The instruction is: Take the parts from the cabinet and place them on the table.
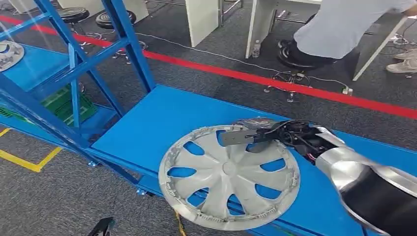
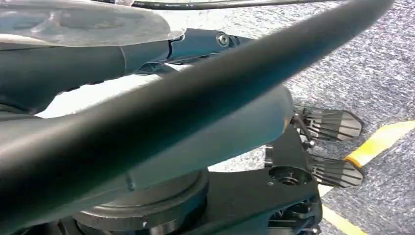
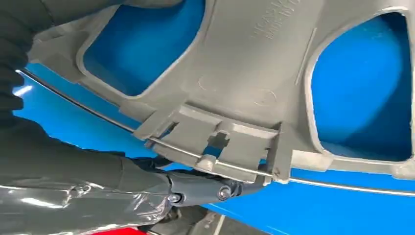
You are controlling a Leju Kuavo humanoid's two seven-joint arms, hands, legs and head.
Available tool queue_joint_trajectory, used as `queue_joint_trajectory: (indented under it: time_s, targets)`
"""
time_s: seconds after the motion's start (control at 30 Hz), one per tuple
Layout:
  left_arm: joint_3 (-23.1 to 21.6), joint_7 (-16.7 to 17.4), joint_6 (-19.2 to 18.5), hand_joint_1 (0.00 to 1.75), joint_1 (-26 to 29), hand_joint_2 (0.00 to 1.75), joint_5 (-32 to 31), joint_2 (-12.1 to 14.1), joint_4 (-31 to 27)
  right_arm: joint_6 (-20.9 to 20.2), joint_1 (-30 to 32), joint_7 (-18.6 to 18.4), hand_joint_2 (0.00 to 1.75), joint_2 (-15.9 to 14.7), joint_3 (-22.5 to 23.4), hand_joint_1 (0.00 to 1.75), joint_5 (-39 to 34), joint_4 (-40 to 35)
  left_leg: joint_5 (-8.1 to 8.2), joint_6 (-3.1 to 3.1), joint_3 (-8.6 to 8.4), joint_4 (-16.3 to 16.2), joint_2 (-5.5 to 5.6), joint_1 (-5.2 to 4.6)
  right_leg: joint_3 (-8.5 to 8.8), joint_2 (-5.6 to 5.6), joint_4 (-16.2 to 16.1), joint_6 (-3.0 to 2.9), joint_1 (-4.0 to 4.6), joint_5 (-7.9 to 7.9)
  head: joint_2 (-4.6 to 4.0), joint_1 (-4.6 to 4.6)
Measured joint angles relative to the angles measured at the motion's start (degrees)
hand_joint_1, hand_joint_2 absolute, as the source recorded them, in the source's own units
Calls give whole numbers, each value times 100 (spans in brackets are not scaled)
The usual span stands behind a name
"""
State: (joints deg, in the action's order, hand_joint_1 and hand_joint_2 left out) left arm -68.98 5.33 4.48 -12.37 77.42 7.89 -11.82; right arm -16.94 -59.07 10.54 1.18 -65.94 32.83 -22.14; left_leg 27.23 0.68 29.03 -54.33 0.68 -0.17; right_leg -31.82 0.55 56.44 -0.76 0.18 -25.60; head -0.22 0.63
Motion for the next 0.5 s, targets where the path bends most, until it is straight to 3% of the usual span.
queue_joint_trajectory:
  time_s: [0.1,0.13,0.17,0.5]
  targets:
    - [0,0,0,0,1,0,18,0,0,-24,2,2,175,9,0,0,-18,0,0,0,-1,0,0,0,1,0,0,0,0,0,0,0]
    - [0,0,0,0,1,0,22,0,0,-31,3,4,175,11,0,16,-18,2,0,0,-1,-1,0,0,1,0,0,0,0,1,0,0]
    - [0,0,0,0,1,0,26,0,0,-35,3,4,175,11,0,175,-18,0,0,0,-1,0,0,0,1,0,0,0,0,1,0,0]
    - [0,-2,0,0,2,0,39,0,0,-50,-9,35,175,13,0,175,-18,-7,0,0,-8,0,0,0,8,0,0,0,0,1,0,2]
